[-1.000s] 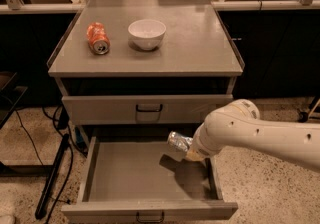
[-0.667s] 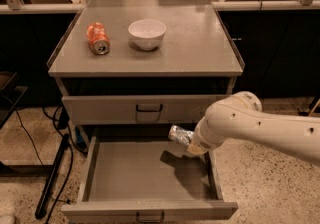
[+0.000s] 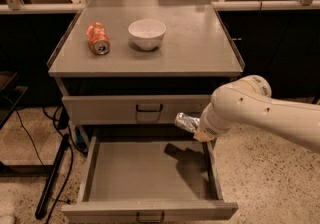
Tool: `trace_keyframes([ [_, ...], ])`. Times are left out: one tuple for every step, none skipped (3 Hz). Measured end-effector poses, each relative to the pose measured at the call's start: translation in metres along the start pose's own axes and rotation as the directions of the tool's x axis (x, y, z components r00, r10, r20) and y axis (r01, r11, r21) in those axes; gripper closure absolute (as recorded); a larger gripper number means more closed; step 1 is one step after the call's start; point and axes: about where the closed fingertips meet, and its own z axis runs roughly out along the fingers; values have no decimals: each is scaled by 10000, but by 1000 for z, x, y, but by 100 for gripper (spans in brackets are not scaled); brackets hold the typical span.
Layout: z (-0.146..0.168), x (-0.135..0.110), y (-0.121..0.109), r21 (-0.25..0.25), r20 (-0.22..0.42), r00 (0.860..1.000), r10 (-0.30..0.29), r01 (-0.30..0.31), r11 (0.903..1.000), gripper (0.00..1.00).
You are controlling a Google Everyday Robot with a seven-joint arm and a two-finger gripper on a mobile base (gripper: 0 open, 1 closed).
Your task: Pick redbull can from middle drawer and place on counter
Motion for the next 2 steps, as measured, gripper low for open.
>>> trace_keyframes([
  [-22,10,12,273,-106,9999,80,-77,9996,100],
  [-52,19,19,748,-180,9997,173,-159,9971,100],
])
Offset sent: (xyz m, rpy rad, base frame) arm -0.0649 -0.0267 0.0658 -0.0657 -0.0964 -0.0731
